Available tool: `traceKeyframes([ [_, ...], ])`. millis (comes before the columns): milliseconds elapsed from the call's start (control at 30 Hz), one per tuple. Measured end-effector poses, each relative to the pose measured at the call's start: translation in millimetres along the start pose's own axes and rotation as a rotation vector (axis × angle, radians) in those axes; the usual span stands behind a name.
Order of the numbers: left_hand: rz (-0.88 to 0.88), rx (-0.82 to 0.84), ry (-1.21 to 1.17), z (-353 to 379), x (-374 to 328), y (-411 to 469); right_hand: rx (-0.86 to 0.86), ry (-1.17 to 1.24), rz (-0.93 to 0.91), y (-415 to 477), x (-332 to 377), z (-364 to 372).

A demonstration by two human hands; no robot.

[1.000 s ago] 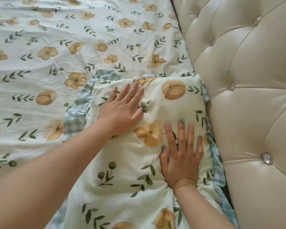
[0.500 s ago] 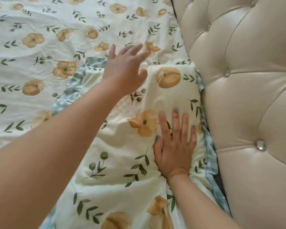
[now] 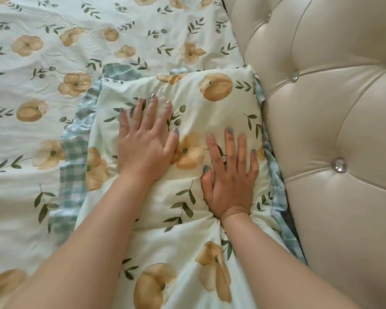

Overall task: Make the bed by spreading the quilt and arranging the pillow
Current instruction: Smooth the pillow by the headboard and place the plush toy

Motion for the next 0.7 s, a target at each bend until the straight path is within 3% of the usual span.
traceKeyframes([
  [33,-0.039,0.098,0.016,9.9,6.8,1.3,-0.002,-0.004,-0.005,-0.3,0.8,-0.8],
  [100,-0.06,0.121,-0.042,2.7,1.9,12.0,-0.008,-0.019,-0.005,2.2,0.1,0.0],
  [133,-0.047,0.05,-0.081,-11.4,-5.8,7.6,-0.004,-0.021,-0.003,0.4,0.9,-0.5],
  [233,0.102,-0.38,-0.208,-40.3,-31.9,-44.6,-0.008,-0.037,0.005,1.2,-1.7,0.2],
  [267,0.129,-0.385,-0.229,-34.1,-36.7,-70.0,-0.005,-0.045,0.006,1.7,-1.6,-0.4],
  [367,0.04,-0.059,-0.076,10.0,-22.8,-101.0,0.04,-0.033,-0.001,0.4,0.8,-5.0],
  [467,-0.031,-0.023,-0.018,28.2,-11.9,-94.4,0.077,-0.029,-0.003,1.4,4.0,-17.7],
  [600,0.008,0.005,-0.069,30.6,-6.8,-94.3,0.129,0.166,0.102,6.6,3.3,-69.6],
  [667,-0.024,0.057,-0.073,26.0,-5.3,-95.7,0.098,0.071,0.039,-13.7,0.1,-81.9],
  [700,-0.016,0.096,-0.1,21.4,-9.7,-98.2,0.182,0.009,-0.027,-28.5,-1.6,-77.5],
])
Point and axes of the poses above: each hand's wrist, its own y-axis towards the middle knuckle, its own z-axis out of the palm, x = y × z, the point moved 2 cm from there along y, towards the middle knuckle, and after that the axes turned 13 degrees about -y, right-handed, at the moved point
